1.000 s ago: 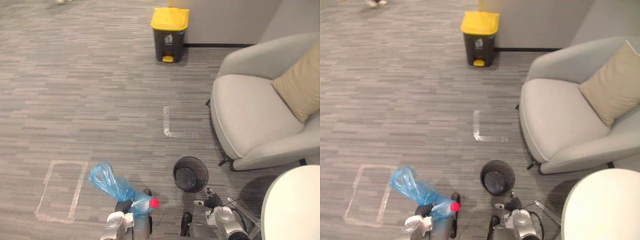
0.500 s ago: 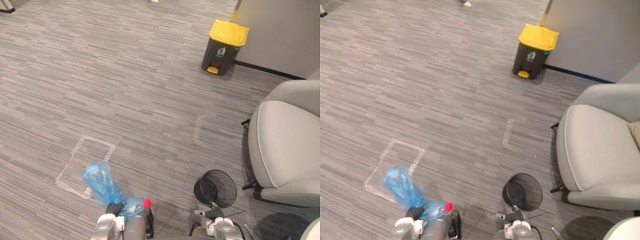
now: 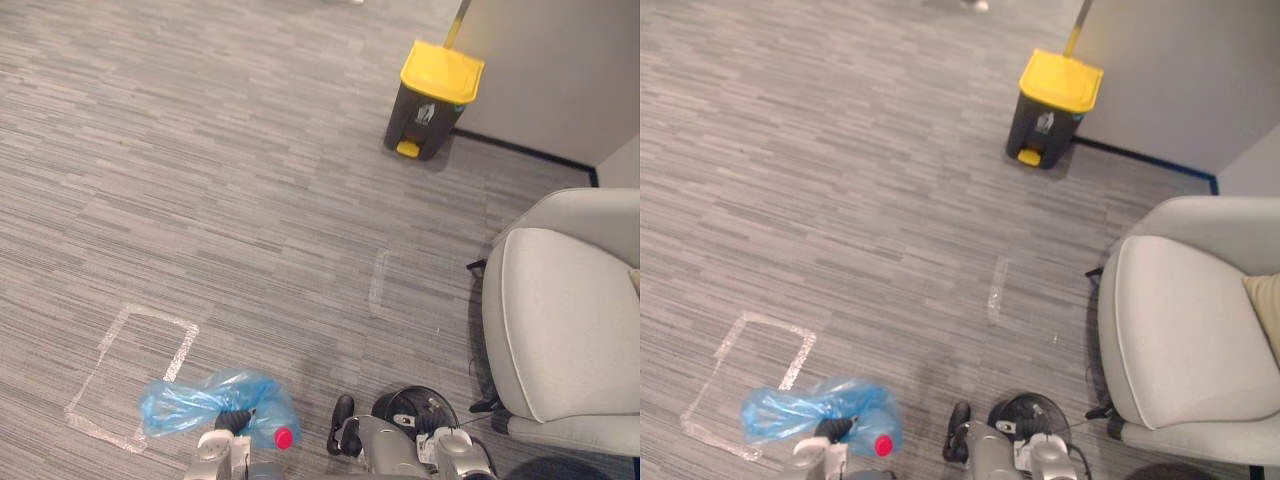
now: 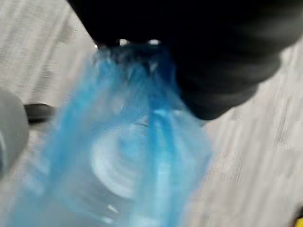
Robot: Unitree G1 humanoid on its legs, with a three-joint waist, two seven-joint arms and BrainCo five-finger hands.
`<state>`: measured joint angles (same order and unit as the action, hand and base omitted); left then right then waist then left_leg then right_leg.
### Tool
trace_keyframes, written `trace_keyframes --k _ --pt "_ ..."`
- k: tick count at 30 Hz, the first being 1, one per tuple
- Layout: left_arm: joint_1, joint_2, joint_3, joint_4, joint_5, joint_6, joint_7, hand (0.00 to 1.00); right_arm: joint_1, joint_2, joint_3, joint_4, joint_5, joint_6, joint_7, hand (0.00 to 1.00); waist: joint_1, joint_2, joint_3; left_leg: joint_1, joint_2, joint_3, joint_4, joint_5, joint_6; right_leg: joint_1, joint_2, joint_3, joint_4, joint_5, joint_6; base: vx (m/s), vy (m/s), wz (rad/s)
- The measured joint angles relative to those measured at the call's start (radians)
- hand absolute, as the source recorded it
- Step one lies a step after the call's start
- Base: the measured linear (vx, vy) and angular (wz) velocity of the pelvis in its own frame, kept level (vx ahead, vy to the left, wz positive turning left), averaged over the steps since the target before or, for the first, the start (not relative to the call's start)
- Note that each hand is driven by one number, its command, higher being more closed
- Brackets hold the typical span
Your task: Gather rubbish on tea table into small bin, then transfer packed bag to large trash can.
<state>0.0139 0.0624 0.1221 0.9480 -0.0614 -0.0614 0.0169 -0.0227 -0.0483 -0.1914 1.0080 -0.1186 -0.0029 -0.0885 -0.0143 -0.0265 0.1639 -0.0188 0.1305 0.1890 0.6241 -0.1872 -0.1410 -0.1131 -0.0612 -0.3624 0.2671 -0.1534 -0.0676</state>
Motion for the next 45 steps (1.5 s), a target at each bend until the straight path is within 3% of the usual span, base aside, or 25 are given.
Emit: trace_keyframes --k 2,5,7,8,10,12,15,17,18,20,23,24,25,26,27,29,31,32,35,38,40,41,42,43,45 --pt "0.02 -0.02 0.027 -0.036 -0.002 -0.001 -0.001 1.0 0.005 0.008 0.003 -0.027 0.001 0.0 -0.001 0.0 0.029 -0.003 0.003 -0.117 0.049 0.057 0.246 -0.091 0.066 0.102 0.013 0.063 -0.063 -0.044 0.017 0.47 0.034 -0.44" --pt "0.017 -0.026 0.06 -0.056 -0.011 0.0 0.0 1.0 -0.045 0.027 0.007 -0.049 0.001 0.001 -0.002 0.0 0.063 -0.005 0.01 -0.273 0.057 0.084 0.207 -0.159 0.091 0.124 0.003 0.141 -0.076 -0.051 0.013 0.34 0.151 -0.8" --pt "0.006 -0.025 0.067 -0.073 -0.019 -0.001 0.001 1.0 -0.07 0.036 -0.006 -0.053 0.001 0.0 -0.01 0.0 0.077 -0.011 0.029 -0.334 0.03 0.05 0.012 -0.135 0.084 0.17 -0.039 0.183 -0.077 -0.081 0.062 0.34 0.28 -0.77" --pt "0.01 -0.039 0.064 -0.069 -0.019 -0.003 0.001 1.0 -0.073 0.022 -0.012 -0.051 0.001 -0.002 -0.011 0.0 0.078 0.011 0.029 -0.318 0.016 -0.01 -0.19 0.056 0.072 0.187 -0.051 0.219 -0.061 -0.134 0.145 0.34 0.334 -0.63" --pt "-0.012 -0.019 0.059 -0.055 -0.02 -0.003 0.006 1.0 -0.076 0.043 0.0 -0.041 0.003 0.002 -0.013 0.0 0.075 -0.025 0.018 -0.29 -0.025 0.043 -0.216 0.03 0.077 0.18 -0.093 0.26 -0.079 -0.124 0.145 0.38 0.317 -0.37" --pt "-0.014 -0.01 0.055 -0.049 -0.02 -0.008 0.005 1.0 -0.071 0.051 -0.003 -0.036 0.003 0.002 -0.012 0.0 0.077 -0.027 0.018 -0.286 -0.037 0.064 -0.173 -0.017 0.11 0.184 -0.099 0.27 -0.091 -0.096 0.143 0.38 0.234 -0.36" --pt "0.001 -0.006 0.051 -0.044 -0.019 -0.002 0.005 1.0 -0.063 0.054 -0.005 -0.049 0.002 0.0 -0.012 0.0 0.088 -0.027 0.018 -0.211 -0.041 0.124 -0.165 -0.061 0.139 0.159 -0.125 0.332 0.04 -0.08 0.171 0.32 0.172 -0.59" --pt "0.007 0.011 0.009 -0.039 -0.019 0.001 0.005 1.0 -0.052 0.059 0.004 -0.052 0.001 -0.006 -0.011 0.0 0.084 -0.014 0.024 -0.082 -0.034 0.158 -0.229 -0.087 0.153 0.01 -0.132 0.363 0.419 -0.027 0.269 0.29 0.072 -0.64" --pt "0.005 0.018 -0.005 -0.038 -0.02 0.001 0.006 1.0 -0.046 0.059 0.012 -0.052 0.001 -0.006 -0.01 0.0 0.076 -0.011 0.026 -0.042 -0.032 0.159 -0.258 -0.105 0.144 -0.059 -0.133 0.342 0.555 -0.038 0.254 0.29 0.003 -0.3" --pt "-0.001 0.026 -0.015 -0.03 -0.023 0.003 0.006 1.0 -0.04 0.059 0.018 -0.05 0.0 -0.004 -0.01 0.0 0.069 -0.007 0.03 0.032 -0.03 0.182 -0.31 -0.126 0.129 -0.177 -0.15 0.25 0.671 -0.081 0.176 0.33 -0.037 -0.32" --pt "0.002 0.027 -0.011 -0.015 -0.035 0.006 0.007 1.0 -0.031 0.049 0.019 -0.049 0.0 0.001 -0.01 0.0 0.054 -0.001 0.035 0.129 -0.013 0.205 -0.382 -0.126 0.126 -0.268 -0.124 0.096 0.496 -0.114 0.115 0.35 -0.132 -0.22" --pt "-0.002 0.031 -0.012 -0.011 -0.038 0.007 0.007 1.0 -0.038 0.043 0.02 -0.048 0.0 0.002 -0.011 0.0 0.044 -0.003 0.034 0.15 -0.009 0.206 -0.404 -0.126 0.125 -0.291 -0.1 0.067 0.366 -0.086 0.103 0.47 -0.227 0.08" --pt "0.002 0.043 -0.014 -0.01 -0.04 0.007 0.006 1.0 -0.034 0.037 0.024 -0.046 0.0 0.002 -0.012 0.0 0.031 -0.019 0.025 0.173 -0.024 0.195 -0.431 -0.123 0.102 -0.289 -0.074 0.064 0.17 0.021 0.099 0.43 -0.187 0.22" --pt "0.0 0.041 -0.018 -0.001 -0.039 0.006 0.007 1.0 -0.025 0.024 0.03 -0.038 -0.001 0.002 -0.012 0.0 0.023 -0.021 0.031 0.196 -0.028 0.168 -0.443 -0.123 0.087 -0.279 -0.065 0.069 0.149 0.108 -0.011 0.51 -0.212 0.07" --pt "-0.005 0.026 -0.027 0.017 -0.039 0.008 0.002 1.0 -0.03 0.002 0.03 -0.024 -0.001 0.006 -0.013 0.0 0.029 0.02 0.025 0.197 0.003 0.129 -0.447 -0.112 0.073 -0.268 -0.032 0.063 0.153 0.092 -0.01 0.33 -0.134 -0.13" --pt "-0.009 0.021 -0.022 0.019 -0.038 0.007 0.002 1.0 -0.044 -0.006 0.009 -0.009 0.0 0.01 -0.017 0.0 0.02 0.033 0.024 0.189 0.022 0.069 -0.394 -0.07 0.028 -0.263 -0.019 0.06 0.185 0.026 -0.031 0.4 -0.212 -0.16" --pt "-0.021 0.004 -0.009 0.018 -0.037 0.007 0.002 1.0 -0.025 0.0 -0.013 -0.012 0.001 0.009 -0.018 0.0 0.019 0.043 0.026 0.139 0.063 0.025 -0.219 -0.036 0.002 -0.185 0.004 0.039 0.145 0.004 -0.041 0.4 -0.211 0.16" --pt "-0.021 -0.019 0.018 0.01 -0.036 0.006 0.002 1.0 -0.016 0.008 0.002 -0.016 0.001 0.011 -0.021 0.0 0.021 0.042 0.027 0.064 0.104 -0.007 0.004 0.019 0.012 -0.098 0.027 0.035 0.086 -0.002 -0.042 0.35 -0.128 0.16" --pt "0.0 -0.053 0.037 -0.021 -0.037 0.006 0.0 1.0 -0.004 0.019 0.02 -0.037 0.001 0.01 -0.025 0.0 0.049 0.038 0.025 -0.129 0.156 0.019 0.294 -0.062 0.04 0.03 0.046 0.047 0.02 -0.052 -0.056 0.33 -0.048 -0.11" --pt "0.004 -0.053 0.051 -0.055 -0.038 0.004 0.0 1.0 -0.005 0.039 0.007 -0.051 0.002 0.009 -0.03 0.0 0.078 0.027 0.026 -0.23 0.14 0.081 0.11 -0.088 0.068 0.09 0.033 0.081 -0.017 -0.064 -0.031 0.27 0.062 -0.31" --pt "0.002 -0.054 0.055 -0.058 -0.038 0.002 0.0 1.0 -0.007 0.043 -0.003 -0.051 0.003 0.01 -0.032 0.0 0.079 0.027 0.026 -0.262 0.086 0.077 -0.073 -0.072 0.074 0.123 0.005 0.097 -0.034 -0.08 -0.001 0.29 0.153 -0.19" --pt "0.0 -0.055 0.055 -0.058 -0.038 0.001 0.0 1.0 -0.007 0.041 -0.004 -0.051 0.003 0.01 -0.034 0.0 0.079 0.022 0.027 -0.26 0.054 0.069 -0.183 -0.039 0.07 0.137 -0.009 0.105 -0.04 -0.088 0.02 0.37 0.221 -0.24" --pt "0.007 -0.06 0.052 -0.052 -0.038 0.001 0.0 1.0 -0.004 0.027 -0.004 -0.047 0.003 0.01 -0.037 0.0 0.079 0.034 0.015 -0.254 0.02 0.039 -0.327 0.043 0.064 0.15 -0.016 0.125 -0.05 -0.099 0.05 0.38 0.268 -0.52" --pt "0.017 -0.059 0.052 -0.048 -0.039 0.0 0.0 1.0 -0.008 0.02 0.0 -0.032 0.003 0.01 -0.038 0.0 0.091 0.043 0.0 -0.235 -0.008 0.019 -0.352 0.146 0.088 0.152 -0.023 0.17 -0.051 -0.106 0.089 0.49 0.312 -0.47" --pt "0.011 -0.036 0.05 -0.031 -0.039 0.001 0.003 1.0 -0.003 0.037 -0.004 -0.026 0.001 0.011 -0.038 0.0 0.093 -0.003 -0.021 -0.231 -0.056 0.056 -0.337 0.109 0.116 0.173 -0.075 0.197 -0.077 -0.104 0.114 0.54 0.277 -0.22"
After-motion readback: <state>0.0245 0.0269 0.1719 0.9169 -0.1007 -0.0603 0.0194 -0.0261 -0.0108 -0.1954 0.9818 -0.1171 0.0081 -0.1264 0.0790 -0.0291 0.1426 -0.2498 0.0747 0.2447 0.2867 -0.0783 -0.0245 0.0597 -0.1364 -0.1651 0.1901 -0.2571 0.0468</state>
